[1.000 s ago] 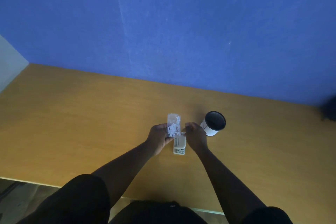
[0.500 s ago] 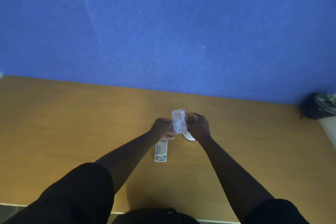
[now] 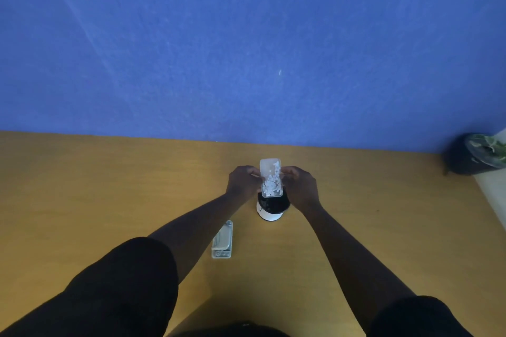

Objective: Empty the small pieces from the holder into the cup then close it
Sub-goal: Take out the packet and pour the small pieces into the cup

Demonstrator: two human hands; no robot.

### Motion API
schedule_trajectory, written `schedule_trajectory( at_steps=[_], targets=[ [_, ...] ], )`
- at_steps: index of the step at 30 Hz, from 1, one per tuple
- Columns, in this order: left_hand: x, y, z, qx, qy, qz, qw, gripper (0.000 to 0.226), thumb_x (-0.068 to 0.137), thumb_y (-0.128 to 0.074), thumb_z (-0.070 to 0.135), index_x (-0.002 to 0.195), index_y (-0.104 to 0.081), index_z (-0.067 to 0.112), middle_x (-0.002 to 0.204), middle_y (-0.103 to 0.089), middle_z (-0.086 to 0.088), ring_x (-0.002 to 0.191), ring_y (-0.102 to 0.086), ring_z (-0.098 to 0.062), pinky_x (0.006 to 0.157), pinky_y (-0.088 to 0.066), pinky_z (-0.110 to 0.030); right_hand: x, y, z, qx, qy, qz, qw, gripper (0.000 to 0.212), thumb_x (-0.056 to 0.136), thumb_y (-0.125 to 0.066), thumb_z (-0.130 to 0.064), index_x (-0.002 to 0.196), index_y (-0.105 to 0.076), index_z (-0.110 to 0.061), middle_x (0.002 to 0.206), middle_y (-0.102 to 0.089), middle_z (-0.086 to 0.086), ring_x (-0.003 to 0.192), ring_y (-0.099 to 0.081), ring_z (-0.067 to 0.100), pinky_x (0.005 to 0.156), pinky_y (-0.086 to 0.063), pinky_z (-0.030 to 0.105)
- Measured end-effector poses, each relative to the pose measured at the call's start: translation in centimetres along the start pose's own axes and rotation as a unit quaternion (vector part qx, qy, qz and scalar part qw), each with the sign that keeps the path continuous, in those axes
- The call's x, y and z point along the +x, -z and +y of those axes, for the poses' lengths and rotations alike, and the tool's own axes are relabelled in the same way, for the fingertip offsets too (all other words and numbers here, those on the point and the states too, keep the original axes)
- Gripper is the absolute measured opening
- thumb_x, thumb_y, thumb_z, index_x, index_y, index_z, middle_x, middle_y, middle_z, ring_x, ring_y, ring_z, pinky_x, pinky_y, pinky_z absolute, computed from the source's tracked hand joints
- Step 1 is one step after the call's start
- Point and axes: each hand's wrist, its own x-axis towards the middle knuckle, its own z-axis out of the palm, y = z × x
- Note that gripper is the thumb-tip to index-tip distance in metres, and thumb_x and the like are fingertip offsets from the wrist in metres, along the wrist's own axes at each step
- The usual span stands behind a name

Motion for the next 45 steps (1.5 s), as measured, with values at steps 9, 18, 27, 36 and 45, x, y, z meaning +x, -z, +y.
schedule_trajectory(
  at_steps=[9, 18, 27, 36, 45],
  targets=[
    [0.4, -0.9, -0.6, 0.105, -0.101, 0.009, 0.989, 0.014, 0.081, -0.071, 0.015, 0.088, -0.076, 0.005, 0.087, -0.077, -0.009, 0.079, -0.073, -0.023, 0.081, -0.058, -0.039, 0.7, -0.2, 1.8, -0.039, 0.034, 0.014, 0.999, 0.024, 0.087, -0.056, -0.010, 0.105, -0.070, -0.013, 0.103, -0.076, 0.002, 0.089, -0.068, 0.015, 0.060, -0.036, 0.009],
    [-0.2, -0.9, -1.0, 0.118, -0.130, 0.021, 0.984, 0.010, 0.079, -0.071, 0.014, 0.084, -0.078, 0.008, 0.082, -0.077, -0.005, 0.075, -0.069, -0.014, 0.072, -0.052, -0.023, -0.2, -0.2, 2.2, -0.044, 0.058, 0.035, 0.997, 0.025, 0.085, -0.058, -0.003, 0.106, -0.071, -0.007, 0.102, -0.076, 0.007, 0.092, -0.070, 0.021, 0.065, -0.033, -0.003],
    [-0.3, -0.8, -1.7, 0.118, -0.151, 0.013, 0.981, 0.011, 0.077, -0.071, 0.015, 0.084, -0.077, 0.009, 0.082, -0.077, -0.003, 0.074, -0.069, -0.013, 0.067, -0.047, -0.016, -1.6, 0.0, 2.0, -0.052, 0.101, 0.073, 0.991, 0.023, 0.088, -0.056, -0.003, 0.104, -0.072, -0.005, 0.094, -0.077, 0.011, 0.081, -0.071, 0.027, 0.071, -0.051, 0.027],
    [-0.6, -0.7, -1.7, 0.104, -0.178, -0.002, 0.979, 0.010, 0.077, -0.069, 0.011, 0.082, -0.077, 0.008, 0.080, -0.076, -0.004, 0.075, -0.069, -0.014, 0.068, -0.045, -0.019, -2.0, -0.2, 2.7, -0.061, 0.092, 0.079, 0.991, 0.020, 0.088, -0.058, -0.005, 0.101, -0.072, -0.009, 0.090, -0.077, 0.008, 0.077, -0.070, 0.024, 0.065, -0.043, 0.021],
    [-1.1, -0.8, -2.0, 0.126, -0.222, 0.000, 0.967, 0.010, 0.078, -0.067, 0.011, 0.074, -0.073, 0.004, 0.072, -0.074, -0.010, 0.072, -0.070, -0.023, 0.066, -0.055, -0.032, -2.6, -0.3, 2.9, -0.050, 0.099, 0.082, 0.990, 0.017, 0.088, -0.059, -0.006, 0.098, -0.072, -0.009, 0.085, -0.076, 0.007, 0.069, -0.067, 0.017, 0.060, -0.048, 0.020]
  ],
)
